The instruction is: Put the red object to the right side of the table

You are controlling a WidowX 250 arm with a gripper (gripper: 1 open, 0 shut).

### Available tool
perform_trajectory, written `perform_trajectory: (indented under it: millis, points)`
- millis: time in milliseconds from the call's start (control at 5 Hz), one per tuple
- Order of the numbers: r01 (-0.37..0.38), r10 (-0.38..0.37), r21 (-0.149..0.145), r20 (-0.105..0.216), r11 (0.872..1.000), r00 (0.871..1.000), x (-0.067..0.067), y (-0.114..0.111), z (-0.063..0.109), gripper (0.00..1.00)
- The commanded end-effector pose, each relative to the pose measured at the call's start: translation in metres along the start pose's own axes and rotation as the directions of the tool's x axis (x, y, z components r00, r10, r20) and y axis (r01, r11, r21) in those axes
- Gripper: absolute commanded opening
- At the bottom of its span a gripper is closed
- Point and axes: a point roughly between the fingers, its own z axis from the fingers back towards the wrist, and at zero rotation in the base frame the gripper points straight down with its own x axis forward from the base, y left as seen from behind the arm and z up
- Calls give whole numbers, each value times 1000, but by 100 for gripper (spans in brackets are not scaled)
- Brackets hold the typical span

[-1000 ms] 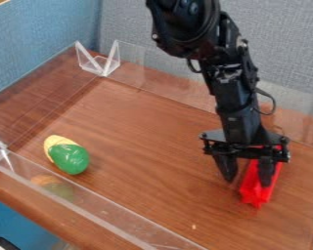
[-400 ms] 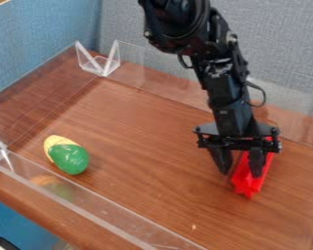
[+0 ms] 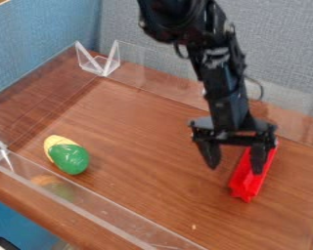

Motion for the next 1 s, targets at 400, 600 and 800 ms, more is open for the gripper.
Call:
perform_trajectory:
  millis: [400,600,800]
  points:
    - [171,-163,-41,151,984,975,0,-18,80,100]
    - [159,-153,-35,147,987,977,-1,-18,76,100]
    - [177,-171,-34,137,984,976,-5,-21,65,100]
